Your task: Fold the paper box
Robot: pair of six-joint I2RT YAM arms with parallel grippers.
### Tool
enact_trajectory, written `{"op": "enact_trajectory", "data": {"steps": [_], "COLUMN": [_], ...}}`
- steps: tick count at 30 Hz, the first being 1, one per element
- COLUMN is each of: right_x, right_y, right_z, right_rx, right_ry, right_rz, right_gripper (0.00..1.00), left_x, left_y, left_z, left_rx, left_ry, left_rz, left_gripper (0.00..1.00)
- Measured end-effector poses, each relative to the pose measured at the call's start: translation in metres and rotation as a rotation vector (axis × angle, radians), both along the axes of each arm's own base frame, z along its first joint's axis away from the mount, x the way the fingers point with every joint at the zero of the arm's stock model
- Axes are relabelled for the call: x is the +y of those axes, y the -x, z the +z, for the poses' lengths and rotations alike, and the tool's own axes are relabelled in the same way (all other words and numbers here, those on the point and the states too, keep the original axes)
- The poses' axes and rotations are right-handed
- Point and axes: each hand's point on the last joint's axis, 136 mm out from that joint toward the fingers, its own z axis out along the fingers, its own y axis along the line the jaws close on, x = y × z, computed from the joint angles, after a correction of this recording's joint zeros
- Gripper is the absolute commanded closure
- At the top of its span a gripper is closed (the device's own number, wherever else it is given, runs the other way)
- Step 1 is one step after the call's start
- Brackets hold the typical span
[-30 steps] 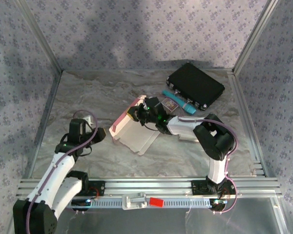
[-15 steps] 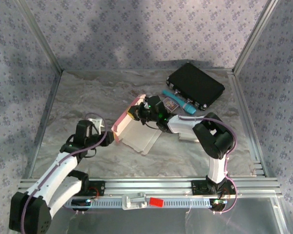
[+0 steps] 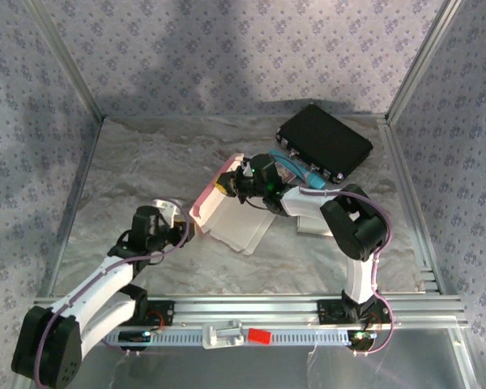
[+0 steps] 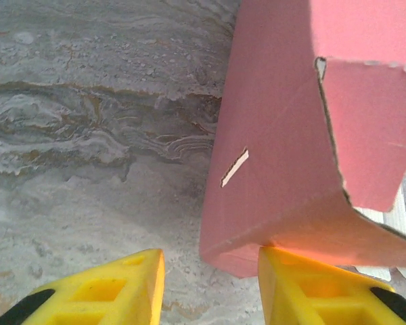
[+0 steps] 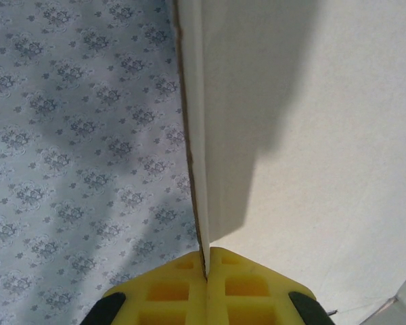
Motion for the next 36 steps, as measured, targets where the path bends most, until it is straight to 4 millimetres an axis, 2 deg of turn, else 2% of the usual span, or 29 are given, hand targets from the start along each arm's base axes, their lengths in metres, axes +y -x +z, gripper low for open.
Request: {"op": "enact_trajectory", "data": {"steps": [9, 22, 31, 36], "right_x": [0.002, 0.002, 0.003, 0.003], "right_y": [-0.003, -0.003, -0.007, -0.008], "right_z": [-0.001, -0.001, 0.000, -0.002], "right_rx": [-0.005, 0.001, 0.003, 0.002], "right_ry": [-0.012, -0.058, -0.075, -0.075], "right_rz": [0.003, -0.032, -0.060, -0.062], "right_gripper": [1.00, 1.00, 1.00, 1.00], "left_x": [-0.024, -0.024, -0.035, -0.035], "left_y": [-0.003, -0.023, -0.021, -0.021], "left_z": [-0.006, -0.001, 0.005, 0.014], "left_rx": [-0.006, -0.029, -0.045, -0.071], "left_ry": [-0.013, -0.032, -0.023, -0.012], "left_rz": [-0.102, -0.052, -0.077, -0.074], "left_gripper": [0.64, 0.67, 0.65, 0.65]}}
